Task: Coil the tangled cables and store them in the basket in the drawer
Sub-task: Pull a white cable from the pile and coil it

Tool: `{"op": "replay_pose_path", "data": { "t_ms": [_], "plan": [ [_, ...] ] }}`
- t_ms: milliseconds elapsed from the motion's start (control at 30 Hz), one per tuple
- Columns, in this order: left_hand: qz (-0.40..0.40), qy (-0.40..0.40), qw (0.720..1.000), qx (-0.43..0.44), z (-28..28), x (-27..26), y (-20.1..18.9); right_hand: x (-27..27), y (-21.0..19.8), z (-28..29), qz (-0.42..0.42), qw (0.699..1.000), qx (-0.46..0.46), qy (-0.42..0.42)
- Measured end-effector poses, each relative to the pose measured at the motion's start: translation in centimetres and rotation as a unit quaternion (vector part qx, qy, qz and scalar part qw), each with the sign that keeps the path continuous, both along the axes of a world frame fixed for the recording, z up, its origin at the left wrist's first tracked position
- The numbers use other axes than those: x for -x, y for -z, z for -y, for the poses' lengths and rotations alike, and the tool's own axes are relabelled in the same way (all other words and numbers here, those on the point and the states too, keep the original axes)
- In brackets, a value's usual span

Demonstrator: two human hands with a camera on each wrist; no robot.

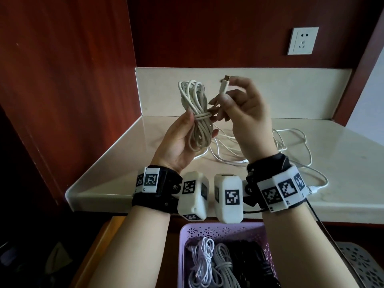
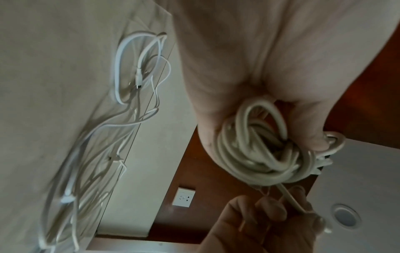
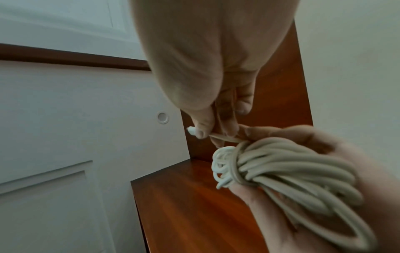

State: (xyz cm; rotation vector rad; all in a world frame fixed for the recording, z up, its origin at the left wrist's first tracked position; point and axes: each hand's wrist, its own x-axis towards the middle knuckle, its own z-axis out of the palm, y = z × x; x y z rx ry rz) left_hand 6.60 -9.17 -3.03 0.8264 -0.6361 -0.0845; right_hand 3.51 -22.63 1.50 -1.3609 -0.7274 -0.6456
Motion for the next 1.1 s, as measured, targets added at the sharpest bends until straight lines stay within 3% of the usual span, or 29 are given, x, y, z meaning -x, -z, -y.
{"op": "replay_pose_path", "data": {
  "t_ms": [133,267,367,600,800,967,1100],
  "plan": [
    [-0.01,-0.007,1.0,0.009,-0.4,-0.3,0.2,0.0,0.0,-0.2,-0.01,0.999,-0.035,0.037],
    [-0.012,-0.005,1.0,0.025,-1.1,-0.4,0.0,0.1,0.0,-0.4,0.007,0.987,0.045,0.155],
    [-0.01,-0.023,0.999,0.045,-1.3,-0.4,-0.1,0.1,0.1,-0.5,0.014,0.974,0.127,0.187],
    [0.008,-0.085,0.996,-0.007,-1.0,0.3,-0.1,0.5,-0.3,-0.5,0.014,0.946,0.227,0.232],
    [0.046,-0.105,0.992,-0.061,-0.9,0.8,-0.4,0.7,-0.6,-0.2,0.0,0.946,0.226,0.233],
    [0.045,-0.108,0.984,-0.134,-1.0,1.0,-0.4,0.7,-0.7,0.1,-0.069,0.964,0.174,0.187],
    [0.04,-0.115,0.982,-0.144,-0.7,1.2,-0.4,0.8,-0.8,0.3,-0.065,0.962,0.187,0.187]
  ]
}}
